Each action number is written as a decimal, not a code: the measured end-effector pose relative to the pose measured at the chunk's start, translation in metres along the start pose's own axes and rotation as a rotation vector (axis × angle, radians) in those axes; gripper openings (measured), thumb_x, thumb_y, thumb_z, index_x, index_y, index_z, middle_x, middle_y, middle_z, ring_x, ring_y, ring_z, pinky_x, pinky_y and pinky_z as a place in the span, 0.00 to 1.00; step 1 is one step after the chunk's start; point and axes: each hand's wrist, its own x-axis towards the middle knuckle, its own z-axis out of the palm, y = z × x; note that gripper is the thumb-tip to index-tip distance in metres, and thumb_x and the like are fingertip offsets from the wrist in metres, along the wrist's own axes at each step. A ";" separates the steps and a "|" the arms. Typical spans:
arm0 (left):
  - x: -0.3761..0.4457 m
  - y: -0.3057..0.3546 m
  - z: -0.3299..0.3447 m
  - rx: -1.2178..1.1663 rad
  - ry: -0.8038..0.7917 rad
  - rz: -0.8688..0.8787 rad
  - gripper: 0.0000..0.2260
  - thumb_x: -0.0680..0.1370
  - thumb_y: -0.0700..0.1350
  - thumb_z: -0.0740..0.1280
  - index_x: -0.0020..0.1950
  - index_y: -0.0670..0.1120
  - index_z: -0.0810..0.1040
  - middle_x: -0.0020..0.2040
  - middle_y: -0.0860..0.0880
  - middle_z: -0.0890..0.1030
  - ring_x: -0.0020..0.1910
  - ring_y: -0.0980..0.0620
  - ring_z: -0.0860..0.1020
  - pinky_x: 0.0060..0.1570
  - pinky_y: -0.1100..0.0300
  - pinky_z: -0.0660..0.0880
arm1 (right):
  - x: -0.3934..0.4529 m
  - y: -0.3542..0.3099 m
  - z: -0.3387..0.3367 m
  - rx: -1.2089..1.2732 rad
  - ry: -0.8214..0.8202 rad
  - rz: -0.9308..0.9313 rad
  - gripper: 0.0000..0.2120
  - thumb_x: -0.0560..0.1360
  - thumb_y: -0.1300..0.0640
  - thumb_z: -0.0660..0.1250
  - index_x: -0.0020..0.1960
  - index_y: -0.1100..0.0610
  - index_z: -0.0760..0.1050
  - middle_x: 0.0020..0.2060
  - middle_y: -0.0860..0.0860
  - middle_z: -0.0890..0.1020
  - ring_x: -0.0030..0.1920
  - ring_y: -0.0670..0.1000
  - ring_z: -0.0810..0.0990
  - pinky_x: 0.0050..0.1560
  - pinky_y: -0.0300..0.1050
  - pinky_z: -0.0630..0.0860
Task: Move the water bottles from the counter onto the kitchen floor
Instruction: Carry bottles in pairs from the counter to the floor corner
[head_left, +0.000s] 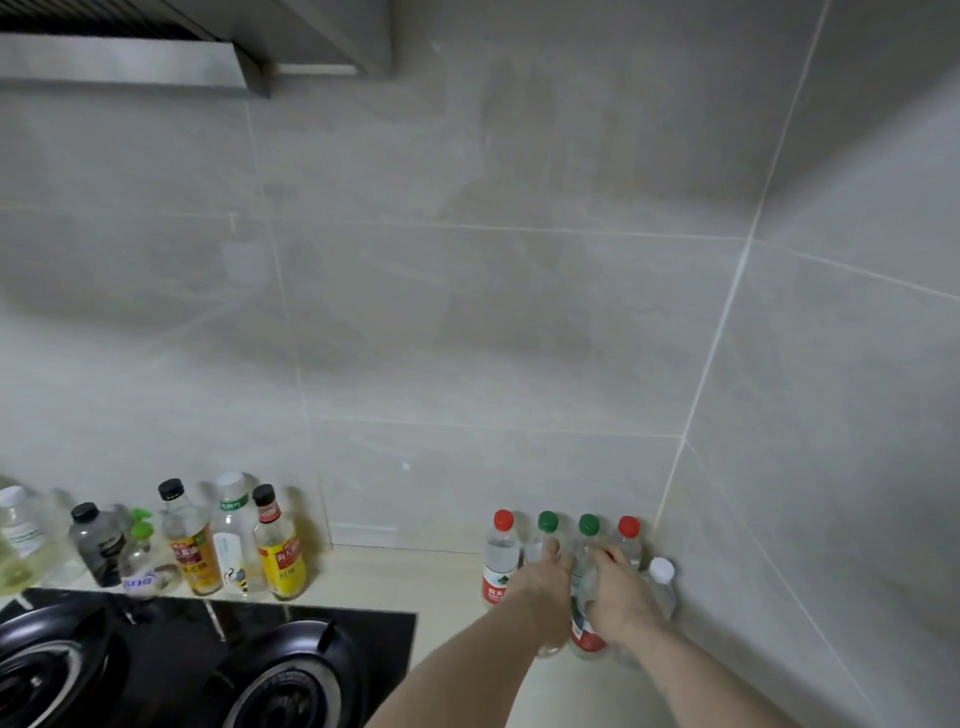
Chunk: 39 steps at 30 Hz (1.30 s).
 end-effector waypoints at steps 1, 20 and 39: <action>-0.006 0.000 -0.002 -0.028 0.008 0.000 0.37 0.75 0.39 0.71 0.79 0.44 0.55 0.79 0.43 0.52 0.74 0.40 0.66 0.68 0.47 0.71 | -0.002 0.001 0.001 -0.001 0.021 0.015 0.27 0.76 0.63 0.65 0.74 0.52 0.70 0.75 0.49 0.67 0.68 0.53 0.76 0.64 0.45 0.75; -0.246 -0.093 0.028 -0.594 0.173 -0.165 0.06 0.70 0.45 0.67 0.41 0.57 0.79 0.49 0.53 0.72 0.55 0.52 0.78 0.49 0.68 0.67 | -0.140 -0.069 0.003 0.173 -0.211 -0.013 0.11 0.59 0.59 0.65 0.34 0.46 0.83 0.35 0.42 0.85 0.40 0.43 0.83 0.47 0.41 0.83; -0.525 -0.234 -0.016 -0.903 0.588 -0.371 0.05 0.68 0.42 0.69 0.38 0.52 0.79 0.40 0.53 0.82 0.33 0.54 0.79 0.31 0.58 0.76 | -0.317 -0.318 -0.005 0.328 -0.201 -0.487 0.16 0.64 0.59 0.72 0.41 0.37 0.81 0.39 0.33 0.82 0.38 0.37 0.80 0.37 0.33 0.72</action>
